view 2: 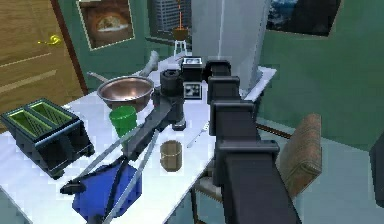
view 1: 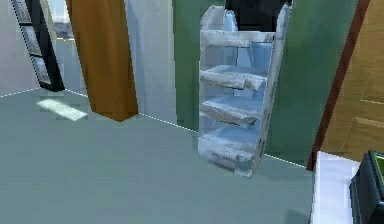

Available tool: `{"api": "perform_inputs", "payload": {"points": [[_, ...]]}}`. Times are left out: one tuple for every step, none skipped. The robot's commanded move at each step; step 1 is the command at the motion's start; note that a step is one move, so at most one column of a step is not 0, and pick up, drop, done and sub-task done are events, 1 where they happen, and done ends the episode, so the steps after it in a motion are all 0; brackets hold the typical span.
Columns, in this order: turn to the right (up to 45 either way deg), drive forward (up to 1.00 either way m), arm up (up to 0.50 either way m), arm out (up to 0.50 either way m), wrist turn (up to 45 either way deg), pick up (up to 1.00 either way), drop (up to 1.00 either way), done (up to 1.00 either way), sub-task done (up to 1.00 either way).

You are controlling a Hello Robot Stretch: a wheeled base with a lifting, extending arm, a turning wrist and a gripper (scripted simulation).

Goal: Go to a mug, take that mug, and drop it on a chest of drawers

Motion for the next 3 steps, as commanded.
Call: {"api": "perform_inputs", "payload": {"points": [[0.0,0.00,0.00,0.00,45.0,0.00,0.00,0.00,0.00],[0.0,0.00,0.00,0.00,45.0,0.00,0.00,0.00,0.00],[0.0,0.00,0.00,0.00,21.0,0.00,0.00,0.00,0.00]]}}
